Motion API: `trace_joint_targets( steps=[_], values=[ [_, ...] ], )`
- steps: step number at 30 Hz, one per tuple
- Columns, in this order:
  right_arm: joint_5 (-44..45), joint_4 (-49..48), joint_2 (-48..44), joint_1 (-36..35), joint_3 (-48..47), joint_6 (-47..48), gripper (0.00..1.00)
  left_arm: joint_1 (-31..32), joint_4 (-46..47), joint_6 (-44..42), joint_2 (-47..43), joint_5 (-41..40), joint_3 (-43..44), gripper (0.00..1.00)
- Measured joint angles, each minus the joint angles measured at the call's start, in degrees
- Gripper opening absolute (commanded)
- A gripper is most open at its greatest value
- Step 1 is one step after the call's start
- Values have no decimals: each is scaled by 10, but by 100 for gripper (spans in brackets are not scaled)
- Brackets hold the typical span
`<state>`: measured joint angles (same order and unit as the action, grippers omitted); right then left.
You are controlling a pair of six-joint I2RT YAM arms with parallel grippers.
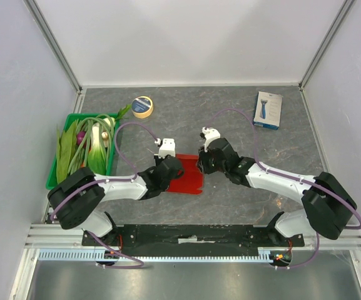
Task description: Fold the paper box
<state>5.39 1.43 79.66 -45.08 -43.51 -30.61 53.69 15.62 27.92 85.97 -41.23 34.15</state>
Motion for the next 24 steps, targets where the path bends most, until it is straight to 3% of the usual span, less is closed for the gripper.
trace_joint_targets(
  steps=[8, 24],
  values=[
    [-99, -39, 0, 0, 25, 105, 51, 0, 3, -1, 5, -5, -8, 2],
    [-176, -27, -3, 0, 36, 302, 60, 0, 12, -1, 5, 3, -21, 2]
  ],
)
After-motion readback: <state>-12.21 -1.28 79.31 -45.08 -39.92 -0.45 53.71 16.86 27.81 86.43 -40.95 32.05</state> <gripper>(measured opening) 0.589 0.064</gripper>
